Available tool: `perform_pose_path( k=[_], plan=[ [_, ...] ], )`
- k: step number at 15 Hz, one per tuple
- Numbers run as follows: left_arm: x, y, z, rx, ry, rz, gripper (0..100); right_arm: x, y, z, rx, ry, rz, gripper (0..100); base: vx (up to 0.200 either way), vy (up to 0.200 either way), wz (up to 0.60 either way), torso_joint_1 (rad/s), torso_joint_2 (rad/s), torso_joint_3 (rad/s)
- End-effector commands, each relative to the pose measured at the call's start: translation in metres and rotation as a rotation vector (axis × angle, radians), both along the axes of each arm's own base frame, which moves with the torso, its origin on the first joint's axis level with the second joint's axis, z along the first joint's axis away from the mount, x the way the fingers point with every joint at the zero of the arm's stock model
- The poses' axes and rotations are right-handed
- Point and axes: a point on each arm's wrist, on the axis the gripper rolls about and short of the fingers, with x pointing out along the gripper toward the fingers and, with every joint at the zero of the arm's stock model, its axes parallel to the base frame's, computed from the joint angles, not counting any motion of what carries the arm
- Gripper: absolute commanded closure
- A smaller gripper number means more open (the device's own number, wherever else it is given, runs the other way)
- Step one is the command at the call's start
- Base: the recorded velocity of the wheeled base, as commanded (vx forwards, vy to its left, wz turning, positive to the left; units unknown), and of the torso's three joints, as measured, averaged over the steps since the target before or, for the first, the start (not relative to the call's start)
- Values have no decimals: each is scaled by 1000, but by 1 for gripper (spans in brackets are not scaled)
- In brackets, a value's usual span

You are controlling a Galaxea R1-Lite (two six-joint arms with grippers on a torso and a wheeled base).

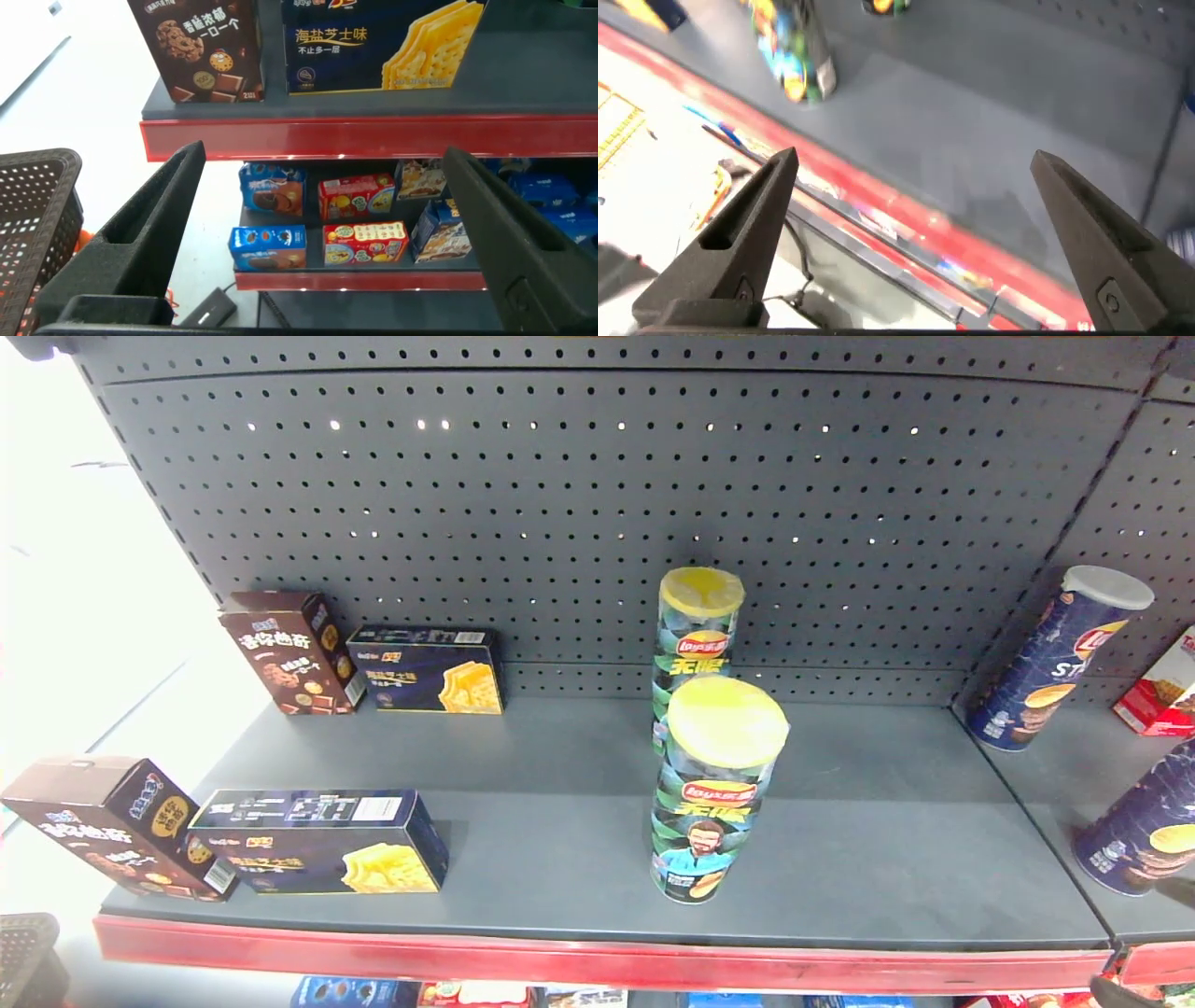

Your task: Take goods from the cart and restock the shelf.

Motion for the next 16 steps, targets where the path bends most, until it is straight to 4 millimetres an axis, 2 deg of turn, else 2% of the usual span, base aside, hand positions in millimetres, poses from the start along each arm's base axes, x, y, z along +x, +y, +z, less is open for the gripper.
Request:
perform_pose_path(
  k=[1, 5, 8, 9, 10, 12, 13, 15, 16],
  plan=[
    [0, 0, 0, -1, 1, 2, 0, -36, -26, -49, 50, -79, -134, 0, 0, 0, 0, 0, 0, 0],
    [0, 0, 0, -1, 1, 4, 0, -55, -34, -99, 74, -143, -322, 0, 0, 0, 0, 0, 0, 0],
    [0, 0, 0, -2, 1, 11, 0, -57, -33, -101, 65, -148, -508, 0, 0, 0, 0, 0, 0, 0],
    [0, 0, 0, -2, 1, 13, 0, -56, -31, -100, 64, -133, -679, 0, 0, 0, 0, 0, 0, 0],
    [0, 0, 0, -2, 1, 13, 0, -57, -30, -100, 72, -144, -747, 0, 0, 0, 0, 0, 0, 0],
    [0, 0, 0, -4, 0, 13, 0, -58, -28, -102, 147, -139, -684, 0, 0, 0, 0, 0, 0, 0],
    [0, 0, 0, -10, 2, 13, 0, -58, -27, -103, 150, -128, -648, 0, 0, 0, 0, 0, 0, 0],
    [0, 0, 0, -10, 2, 11, 0, -63, -27, -107, 112, -155, -462, 0, 0, 0, 0, 0, 0, 0],
    [0, 0, 0, -13, 2, 11, 0, -63, -26, -107, 109, -153, -475, 0, 0, 0, 0, 0, 0, 0]
  ],
)
